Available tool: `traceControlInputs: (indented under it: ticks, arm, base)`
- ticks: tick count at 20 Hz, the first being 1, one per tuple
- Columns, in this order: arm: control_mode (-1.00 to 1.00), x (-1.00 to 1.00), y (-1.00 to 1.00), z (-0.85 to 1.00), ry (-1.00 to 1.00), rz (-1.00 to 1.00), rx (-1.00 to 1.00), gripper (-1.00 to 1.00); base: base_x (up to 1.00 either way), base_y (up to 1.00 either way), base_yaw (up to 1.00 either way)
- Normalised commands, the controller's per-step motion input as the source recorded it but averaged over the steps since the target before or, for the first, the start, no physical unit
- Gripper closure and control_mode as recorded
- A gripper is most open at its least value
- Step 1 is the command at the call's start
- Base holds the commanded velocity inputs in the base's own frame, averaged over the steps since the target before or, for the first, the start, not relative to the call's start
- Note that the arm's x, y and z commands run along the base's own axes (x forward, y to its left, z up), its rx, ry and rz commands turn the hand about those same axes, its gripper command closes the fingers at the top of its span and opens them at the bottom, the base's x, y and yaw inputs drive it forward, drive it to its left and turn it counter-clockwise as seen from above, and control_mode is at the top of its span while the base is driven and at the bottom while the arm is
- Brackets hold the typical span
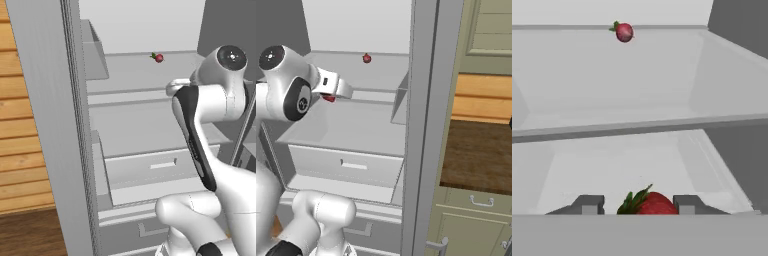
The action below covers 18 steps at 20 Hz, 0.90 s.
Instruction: Take the strawberry from the fridge and place it on top of the pancake, located on the dining counter.
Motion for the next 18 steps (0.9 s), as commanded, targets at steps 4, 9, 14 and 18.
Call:
traceControlInputs:
  ticks: [4, 9, 14, 18]
  arm:
    - [-1.00, -1.00, 0.00, -0.64, 0.22, 0.00, 0.00, 1.00]
    - [-1.00, -0.81, 0.11, -0.88, 0.13, 0.00, 0.00, 1.00]
    - [-1.00, -0.28, 0.07, -0.71, 0.03, 0.00, 0.03, 1.00]
    - [-1.00, 0.00, 0.21, -0.50, 0.04, 0.05, 0.03, 1.00]
  base:
    - [0.00, 0.00, 0.00]
    - [0.00, 0.00, 0.00]
    - [0.00, 0.00, 0.00]
    - [0.00, 0.00, 0.00]
